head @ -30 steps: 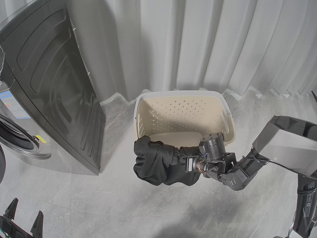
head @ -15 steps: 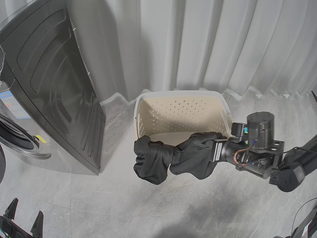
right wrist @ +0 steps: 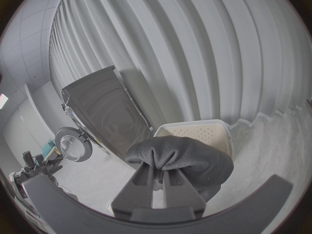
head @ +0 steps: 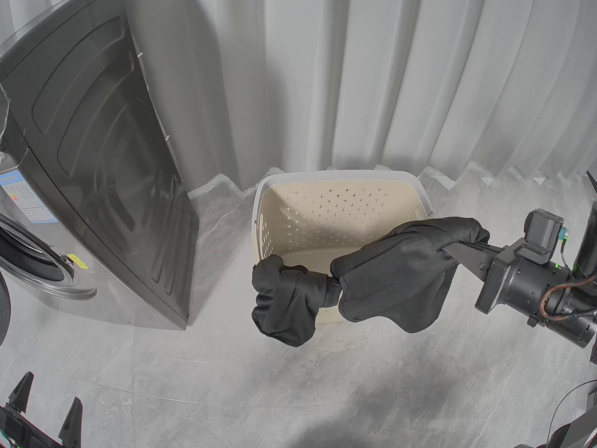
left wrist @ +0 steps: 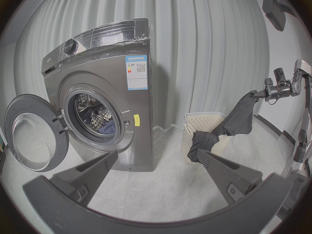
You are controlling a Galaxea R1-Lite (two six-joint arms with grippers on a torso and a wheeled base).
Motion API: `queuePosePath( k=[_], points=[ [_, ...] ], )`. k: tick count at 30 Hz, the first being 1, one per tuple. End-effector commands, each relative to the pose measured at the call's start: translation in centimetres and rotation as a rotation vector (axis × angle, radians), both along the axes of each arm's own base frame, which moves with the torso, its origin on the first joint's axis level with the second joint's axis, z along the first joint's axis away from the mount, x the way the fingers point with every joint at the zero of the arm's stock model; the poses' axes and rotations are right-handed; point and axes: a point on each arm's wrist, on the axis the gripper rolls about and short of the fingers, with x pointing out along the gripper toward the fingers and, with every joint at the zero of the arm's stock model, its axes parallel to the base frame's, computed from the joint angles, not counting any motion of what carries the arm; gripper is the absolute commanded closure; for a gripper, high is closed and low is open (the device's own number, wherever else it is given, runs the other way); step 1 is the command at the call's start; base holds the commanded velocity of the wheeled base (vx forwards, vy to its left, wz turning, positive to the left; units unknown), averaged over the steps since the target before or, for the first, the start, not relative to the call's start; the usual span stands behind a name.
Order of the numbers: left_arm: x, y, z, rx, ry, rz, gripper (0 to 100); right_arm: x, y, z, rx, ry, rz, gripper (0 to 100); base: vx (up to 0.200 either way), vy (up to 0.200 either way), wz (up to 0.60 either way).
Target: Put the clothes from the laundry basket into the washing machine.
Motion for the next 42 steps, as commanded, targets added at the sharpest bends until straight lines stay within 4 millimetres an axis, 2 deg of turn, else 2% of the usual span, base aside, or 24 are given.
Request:
queuePosePath(
  k=[1,8,14,32,42],
  points=[
    [0.0,0.0,-0.5,0.002,0.004,0.000,0,-1.2,-0.7,0.8,0.027,-0.040,0.014,100,-0.200,0.000,0.00],
    [0.0,0.0,-0.5,0.001,0.006,0.001,0,-1.3,-0.6,0.8,0.026,-0.037,0.032,100,-0.200,0.000,0.00],
    [0.0,0.0,-0.4,-0.005,0.005,-0.003,0,-1.5,-0.6,0.5,0.022,-0.032,0.045,100,0.000,0.000,0.00],
    [0.0,0.0,-0.4,-0.012,0.008,-0.006,0,-1.8,0.2,-0.4,0.010,-0.001,0.109,100,0.000,0.200,0.00],
    [0.0,0.0,-0.4,-0.012,0.008,-0.006,0,-1.1,0.8,-0.8,0.014,-0.009,0.107,100,0.000,0.200,0.00]
  ],
)
